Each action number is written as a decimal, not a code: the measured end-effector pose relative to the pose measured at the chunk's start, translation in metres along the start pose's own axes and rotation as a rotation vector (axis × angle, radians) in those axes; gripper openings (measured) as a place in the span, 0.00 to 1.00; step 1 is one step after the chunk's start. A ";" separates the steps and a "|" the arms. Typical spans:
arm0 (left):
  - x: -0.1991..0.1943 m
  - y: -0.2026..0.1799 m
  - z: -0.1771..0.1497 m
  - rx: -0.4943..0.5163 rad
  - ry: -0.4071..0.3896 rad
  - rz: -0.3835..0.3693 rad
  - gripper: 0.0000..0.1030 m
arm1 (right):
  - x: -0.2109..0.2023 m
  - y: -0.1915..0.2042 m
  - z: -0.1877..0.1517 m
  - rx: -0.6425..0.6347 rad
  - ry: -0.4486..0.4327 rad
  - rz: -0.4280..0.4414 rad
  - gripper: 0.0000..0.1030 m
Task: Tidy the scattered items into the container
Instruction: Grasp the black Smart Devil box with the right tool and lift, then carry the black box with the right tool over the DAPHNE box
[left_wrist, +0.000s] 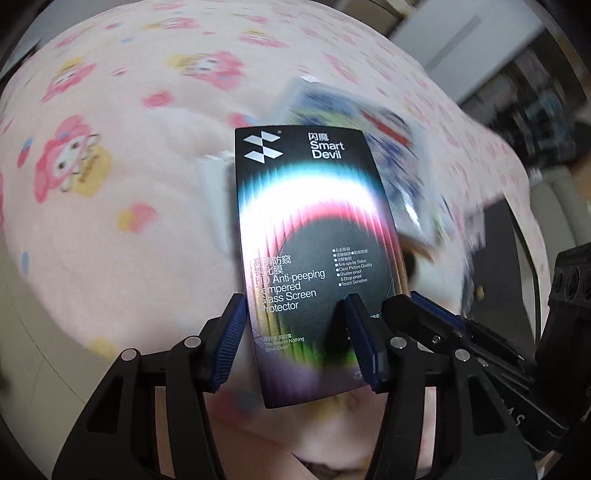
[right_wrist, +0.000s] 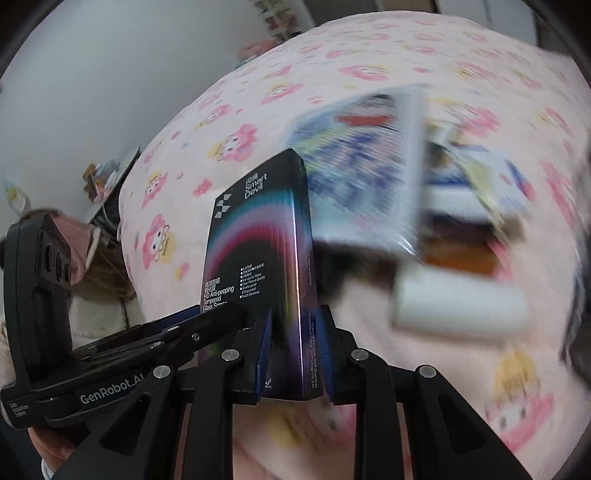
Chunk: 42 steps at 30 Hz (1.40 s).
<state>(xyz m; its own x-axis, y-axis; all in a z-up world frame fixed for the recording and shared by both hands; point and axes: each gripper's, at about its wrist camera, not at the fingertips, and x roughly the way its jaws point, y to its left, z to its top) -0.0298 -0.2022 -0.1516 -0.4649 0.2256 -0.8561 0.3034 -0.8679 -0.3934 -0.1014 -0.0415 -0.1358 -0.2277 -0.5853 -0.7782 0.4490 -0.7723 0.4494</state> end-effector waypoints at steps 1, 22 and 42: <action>0.002 -0.008 -0.005 0.023 0.012 -0.006 0.53 | -0.008 -0.007 -0.008 0.020 -0.003 -0.012 0.21; 0.029 -0.092 -0.066 0.285 0.135 -0.105 0.53 | -0.070 -0.101 -0.097 0.220 -0.002 -0.173 0.24; 0.045 -0.108 -0.069 0.347 0.078 -0.012 0.43 | -0.059 -0.118 -0.107 0.244 -0.006 -0.090 0.32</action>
<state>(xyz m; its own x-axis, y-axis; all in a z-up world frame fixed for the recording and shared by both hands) -0.0257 -0.0683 -0.1706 -0.3973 0.2579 -0.8807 -0.0082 -0.9607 -0.2776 -0.0482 0.1107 -0.1903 -0.2626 -0.5123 -0.8177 0.2053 -0.8577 0.4714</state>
